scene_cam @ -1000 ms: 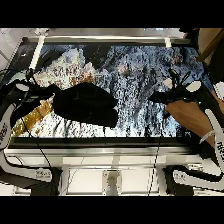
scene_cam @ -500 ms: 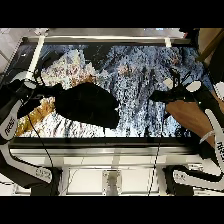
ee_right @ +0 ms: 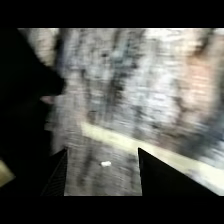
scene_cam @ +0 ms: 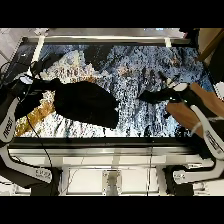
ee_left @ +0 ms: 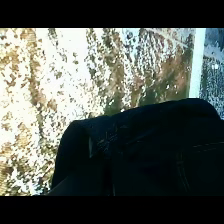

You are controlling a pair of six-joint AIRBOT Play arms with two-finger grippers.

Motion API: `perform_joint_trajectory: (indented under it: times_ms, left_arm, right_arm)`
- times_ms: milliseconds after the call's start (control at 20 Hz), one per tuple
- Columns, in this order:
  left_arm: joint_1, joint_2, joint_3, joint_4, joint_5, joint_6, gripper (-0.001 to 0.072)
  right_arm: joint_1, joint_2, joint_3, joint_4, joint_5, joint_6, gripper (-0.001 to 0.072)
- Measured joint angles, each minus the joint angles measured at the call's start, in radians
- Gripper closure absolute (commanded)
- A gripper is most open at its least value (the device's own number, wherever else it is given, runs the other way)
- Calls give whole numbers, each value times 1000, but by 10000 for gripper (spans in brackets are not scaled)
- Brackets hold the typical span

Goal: Fold the clothes and pants, and hang the long-sleeved shirts on hangers.

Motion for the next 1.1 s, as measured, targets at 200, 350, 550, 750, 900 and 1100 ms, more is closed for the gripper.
perform_joint_trajectory:
  times_ms: [200, 350, 550, 750, 900, 1100]
  left_arm:
    - [0, 18, 3, 0, -18, 1, 681]
    - [-1, 22, 3, 0, -35, 1, 681]
    - [-1, 24, 3, 0, -47, 1, 681]
    - [-1, 24, 3, 0, -50, 1, 681]
    - [-1, 32, 3, -1, -53, 1, 681]
    - [2, 111, 7, -6, -55, 0, 681]
  right_arm:
    - [69, -206, 151, 230, 50, -88, 214]
    - [113, -303, 251, 265, 82, -81, 224]
    - [153, -355, 299, 213, 120, -26, 225]
    - [183, -370, 313, 190, 161, -2, 615]
    - [193, -373, 323, 188, 167, 2, 699]
    - [167, -354, 429, 190, 203, -16, 700]
